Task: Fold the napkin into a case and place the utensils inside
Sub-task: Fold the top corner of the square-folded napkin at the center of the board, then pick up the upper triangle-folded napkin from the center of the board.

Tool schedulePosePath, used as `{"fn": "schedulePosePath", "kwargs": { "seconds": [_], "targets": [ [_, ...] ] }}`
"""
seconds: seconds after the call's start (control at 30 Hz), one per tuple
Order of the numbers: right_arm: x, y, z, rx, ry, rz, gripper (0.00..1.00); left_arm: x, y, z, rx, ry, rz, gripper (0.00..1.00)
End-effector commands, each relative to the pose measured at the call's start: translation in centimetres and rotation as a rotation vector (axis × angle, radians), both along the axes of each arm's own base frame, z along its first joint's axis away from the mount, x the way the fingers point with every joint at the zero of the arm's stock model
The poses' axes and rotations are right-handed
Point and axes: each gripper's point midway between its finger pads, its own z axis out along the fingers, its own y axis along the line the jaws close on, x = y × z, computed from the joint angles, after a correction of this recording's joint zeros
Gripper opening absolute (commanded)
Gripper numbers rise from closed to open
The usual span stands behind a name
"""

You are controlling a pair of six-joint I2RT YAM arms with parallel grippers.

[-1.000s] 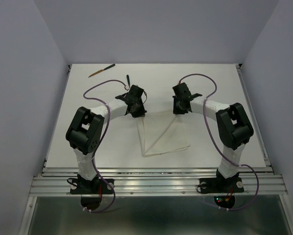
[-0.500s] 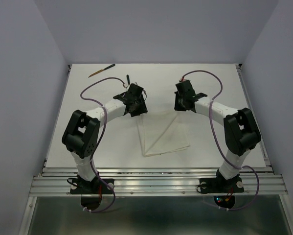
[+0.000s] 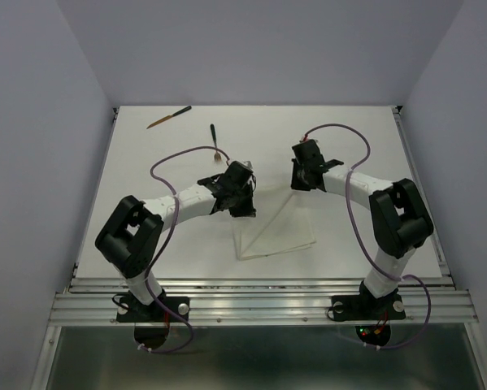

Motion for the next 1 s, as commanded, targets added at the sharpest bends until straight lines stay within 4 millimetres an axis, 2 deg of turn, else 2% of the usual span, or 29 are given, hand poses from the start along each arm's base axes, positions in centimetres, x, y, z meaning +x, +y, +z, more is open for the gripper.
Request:
{"fn": "schedulePosePath", "kwargs": {
  "seconds": [0.0,0.17,0.2,0.3,0.43,0.47,0.57,0.6,0.7,0.83,0.97],
  "targets": [
    [1.8,0.6,0.4,0.012,-0.049,-0.001,0.15,-3.3,-0.5,-1.3,-0.046,0.064,-0.096,0.00],
    [2.4,0.8,-1.3,-0.011,-0.023,0.003,0.15,-5.7,0.2,-4.2,-0.025,0.139,-0.138,0.00],
    [2.3,0.8,-2.1,-0.019,-0.006,0.006,0.15,-5.8,0.3,-4.5,-0.018,0.143,-0.139,0.00],
    [2.2,1.0,-2.4,-0.014,0.006,0.013,0.15,-6.2,0.5,-5.3,0.007,0.154,-0.142,0.00],
    [1.8,1.2,-0.6,0.020,-0.020,0.021,0.15,-6.0,0.5,-4.4,-0.001,0.132,-0.136,0.00],
    [1.6,1.4,0.7,0.043,-0.041,0.030,0.15,-6.1,0.6,-4.0,-0.005,0.125,-0.133,0.00],
    [0.8,2.2,3.0,0.104,-0.066,0.070,0.15,-6.5,0.9,-2.8,-0.021,0.108,-0.135,0.00],
    [0.3,2.2,2.9,0.115,-0.057,0.073,0.15,-6.7,1.0,-2.2,-0.030,0.098,-0.137,0.00],
    [-1.5,3.8,3.7,0.141,-0.058,0.118,0.15,-7.7,1.8,-2.2,-0.030,0.110,-0.140,0.00],
    [-3.9,4.7,2.7,0.160,-0.014,0.148,0.15,-9.0,2.6,-3.0,-0.027,0.144,-0.143,0.00],
    [-4.6,5.0,1.0,0.164,0.024,0.153,0.16,-10.0,2.8,-4.0,-0.037,0.172,-0.153,0.00]
  ]
}}
